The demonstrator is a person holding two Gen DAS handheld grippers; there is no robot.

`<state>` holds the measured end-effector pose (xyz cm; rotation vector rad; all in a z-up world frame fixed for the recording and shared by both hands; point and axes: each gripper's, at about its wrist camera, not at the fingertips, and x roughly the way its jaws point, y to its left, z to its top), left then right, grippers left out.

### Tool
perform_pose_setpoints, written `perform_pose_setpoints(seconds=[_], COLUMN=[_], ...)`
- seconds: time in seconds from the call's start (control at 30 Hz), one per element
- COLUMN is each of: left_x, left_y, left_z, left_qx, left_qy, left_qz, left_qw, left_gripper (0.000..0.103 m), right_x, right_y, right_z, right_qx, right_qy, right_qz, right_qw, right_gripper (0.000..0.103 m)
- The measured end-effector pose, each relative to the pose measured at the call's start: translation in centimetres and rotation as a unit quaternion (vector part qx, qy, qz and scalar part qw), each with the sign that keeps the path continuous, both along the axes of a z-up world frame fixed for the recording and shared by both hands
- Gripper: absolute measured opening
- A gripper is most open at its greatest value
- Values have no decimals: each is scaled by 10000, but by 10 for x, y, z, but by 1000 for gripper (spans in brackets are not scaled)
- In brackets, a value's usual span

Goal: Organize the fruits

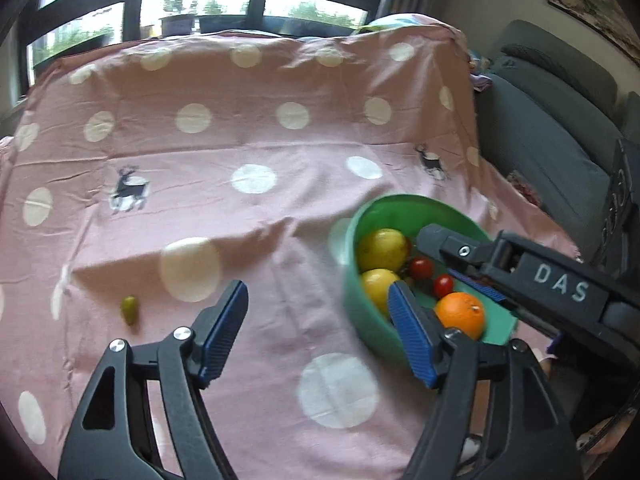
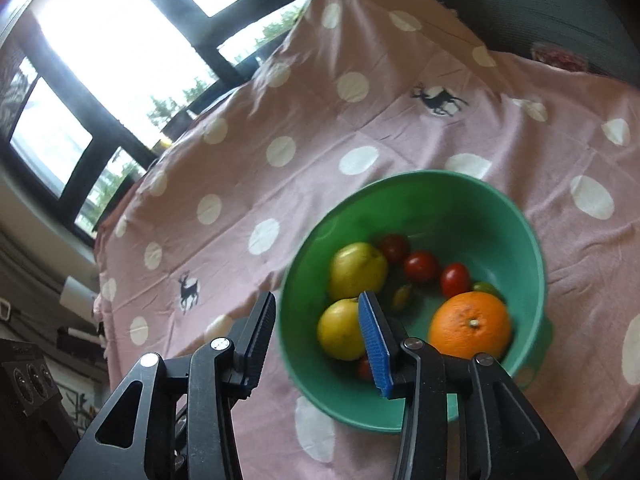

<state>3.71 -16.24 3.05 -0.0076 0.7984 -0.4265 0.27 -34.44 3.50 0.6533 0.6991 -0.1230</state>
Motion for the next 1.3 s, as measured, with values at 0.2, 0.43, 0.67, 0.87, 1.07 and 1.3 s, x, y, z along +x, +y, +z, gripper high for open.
perform_pose_setpoints(seconds=[0.2,0.43,0.67,0.87,1.07,1.3], left_x=[2,6,7,6,2,-8], left_y=[101,203,211,201,187,118], left_z=[-23,-50,-51,-50,-41,1], left_qx=[423,323,-18,-71,-171,-698], left_qy=[300,796,899,848,701,126], left_qz=[1384,2867,2817,2580,2294,1035], left_qw=[9890,9542,9553,9624,9706,9921], left_gripper=[74,74,74,74,74,75], right_x=[48,104,117,118,120,74], right_y=[86,200,221,223,232,164], right_z=[-5,-39,-81,-85,-93,-42], right_qx=[56,-629,-1443,-1352,-1588,-1398], right_qy=[-56,550,1424,1398,1400,817], right_qz=[1558,2831,2427,2429,2415,1629], right_qw=[9878,9555,9487,9504,9470,9733], right_gripper=[46,46,46,44,21,20])
